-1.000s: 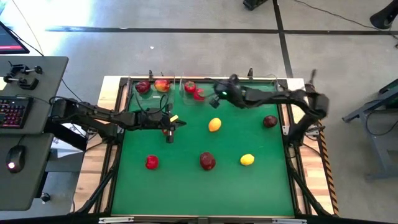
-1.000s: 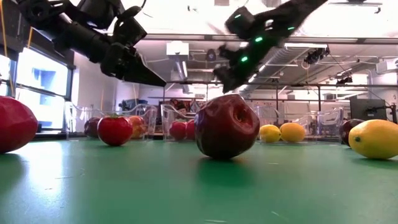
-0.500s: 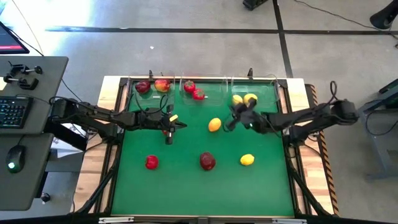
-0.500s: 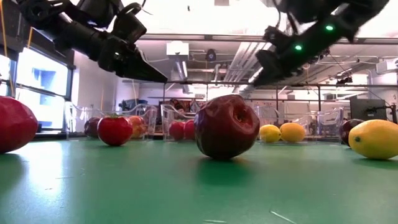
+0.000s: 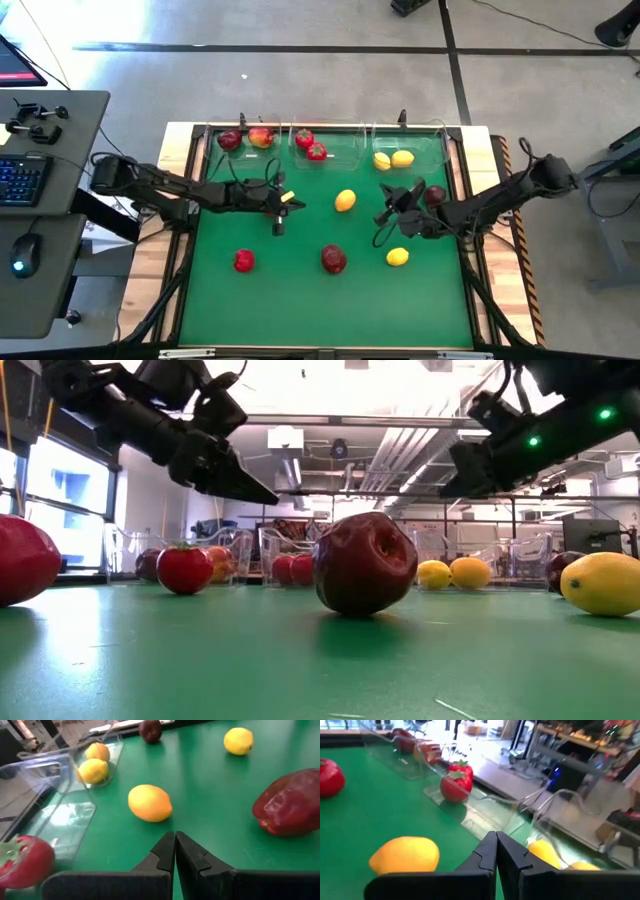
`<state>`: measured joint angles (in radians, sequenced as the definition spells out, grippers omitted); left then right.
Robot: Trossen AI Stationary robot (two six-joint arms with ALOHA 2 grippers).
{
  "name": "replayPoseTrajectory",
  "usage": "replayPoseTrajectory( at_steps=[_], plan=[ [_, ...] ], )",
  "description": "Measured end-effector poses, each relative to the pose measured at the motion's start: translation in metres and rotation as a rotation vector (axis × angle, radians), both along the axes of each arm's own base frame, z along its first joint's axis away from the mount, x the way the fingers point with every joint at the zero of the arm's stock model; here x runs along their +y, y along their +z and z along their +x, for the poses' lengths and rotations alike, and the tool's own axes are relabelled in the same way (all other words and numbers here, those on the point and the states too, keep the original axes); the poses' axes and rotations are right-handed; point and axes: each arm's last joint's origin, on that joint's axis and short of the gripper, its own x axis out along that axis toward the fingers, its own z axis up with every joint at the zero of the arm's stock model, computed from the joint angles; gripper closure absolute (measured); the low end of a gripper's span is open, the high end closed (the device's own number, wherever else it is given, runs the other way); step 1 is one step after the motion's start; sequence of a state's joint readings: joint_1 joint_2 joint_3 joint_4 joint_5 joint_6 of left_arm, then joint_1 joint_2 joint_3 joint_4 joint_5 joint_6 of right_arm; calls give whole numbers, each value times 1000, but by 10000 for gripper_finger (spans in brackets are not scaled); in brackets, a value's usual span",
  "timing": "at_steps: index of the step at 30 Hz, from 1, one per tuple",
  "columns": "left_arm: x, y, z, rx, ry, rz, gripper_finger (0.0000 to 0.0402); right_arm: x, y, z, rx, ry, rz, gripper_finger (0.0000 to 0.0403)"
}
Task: Sort produce into baskets
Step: Put the top lemon into the right transparent bin
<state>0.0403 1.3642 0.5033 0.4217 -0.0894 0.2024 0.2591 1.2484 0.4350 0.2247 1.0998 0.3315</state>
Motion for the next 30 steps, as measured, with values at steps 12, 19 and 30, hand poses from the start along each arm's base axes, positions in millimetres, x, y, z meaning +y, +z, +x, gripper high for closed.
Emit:
replayPoseTrajectory(
  at_steps=[12,19,30],
  plan=[
    [-3,-6,58,34,50,-43,392,5,1,-1,8,12,-21,403],
    [-2,-24,95,102,115,-37,333,6,1,0,14,30,-10,403],
    [-15,-23,116,64,278,-21,194,6,0,-1,24,42,-3,403]
  ],
)
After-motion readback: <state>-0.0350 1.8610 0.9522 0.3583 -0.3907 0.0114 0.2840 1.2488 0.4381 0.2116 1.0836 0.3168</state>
